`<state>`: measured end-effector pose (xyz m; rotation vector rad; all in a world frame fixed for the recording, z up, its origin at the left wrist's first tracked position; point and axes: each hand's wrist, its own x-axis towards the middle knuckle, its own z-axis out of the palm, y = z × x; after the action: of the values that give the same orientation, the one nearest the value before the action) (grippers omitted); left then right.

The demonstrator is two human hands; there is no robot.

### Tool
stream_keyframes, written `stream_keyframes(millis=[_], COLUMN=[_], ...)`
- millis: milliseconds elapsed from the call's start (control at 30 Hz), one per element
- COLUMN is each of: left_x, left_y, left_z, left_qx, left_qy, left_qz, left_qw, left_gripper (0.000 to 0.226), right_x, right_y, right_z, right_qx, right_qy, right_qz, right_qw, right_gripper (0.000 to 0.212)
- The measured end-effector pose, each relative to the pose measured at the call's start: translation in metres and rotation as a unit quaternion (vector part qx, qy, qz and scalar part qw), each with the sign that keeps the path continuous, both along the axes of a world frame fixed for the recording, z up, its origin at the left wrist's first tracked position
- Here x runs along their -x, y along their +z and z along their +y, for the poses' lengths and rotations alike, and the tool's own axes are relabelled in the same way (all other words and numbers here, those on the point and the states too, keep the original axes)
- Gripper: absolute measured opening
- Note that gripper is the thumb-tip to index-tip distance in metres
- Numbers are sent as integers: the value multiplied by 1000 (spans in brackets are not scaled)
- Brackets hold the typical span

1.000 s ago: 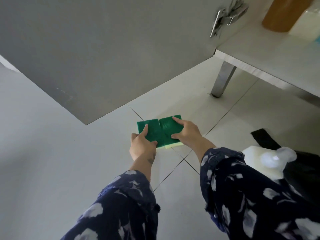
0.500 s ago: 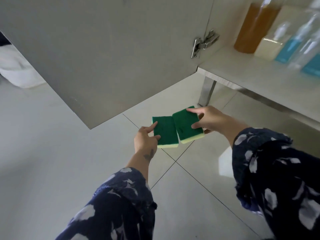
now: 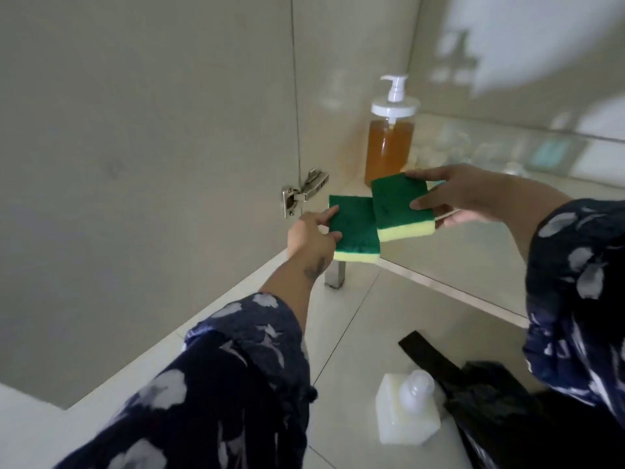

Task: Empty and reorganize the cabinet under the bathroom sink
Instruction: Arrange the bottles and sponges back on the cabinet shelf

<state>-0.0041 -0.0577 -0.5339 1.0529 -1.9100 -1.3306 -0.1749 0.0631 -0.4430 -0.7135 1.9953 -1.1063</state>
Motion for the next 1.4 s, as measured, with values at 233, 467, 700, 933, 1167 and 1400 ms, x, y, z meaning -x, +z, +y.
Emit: stream_keyframes(millis=[233, 467, 700, 933, 1167, 1400], left_x=[82, 123, 99, 80, 77, 72], left_y=[4, -13, -39, -43, -41, -46], left_z=[-39, -63, -69, -53, -50, -44], left_qx=[-5, 20, 222, 251, 278, 276], left_qy=[-32, -29, -97, -188, -209, -230], left_qz=[-55, -102, -320, -401, -409, -439], left_qw=[998, 994, 916, 861, 844, 823], left_gripper=[49, 44, 53, 83, 77, 93], right_x=[48, 61, 54, 45, 41, 34], right_y=[-2, -23, -47, -65, -72, -65], right_z=[-1, -50, -85, -85, -90, -86], right_qx=[22, 95, 93, 57, 70, -1], right_qy=[-26, -42, -74, -107, -153, -179], right_qz=[15, -77, -70, -21, -26, 128], right_qw=[999, 992, 990, 992, 985, 975], right_gripper=[69, 68, 66, 63, 56, 49])
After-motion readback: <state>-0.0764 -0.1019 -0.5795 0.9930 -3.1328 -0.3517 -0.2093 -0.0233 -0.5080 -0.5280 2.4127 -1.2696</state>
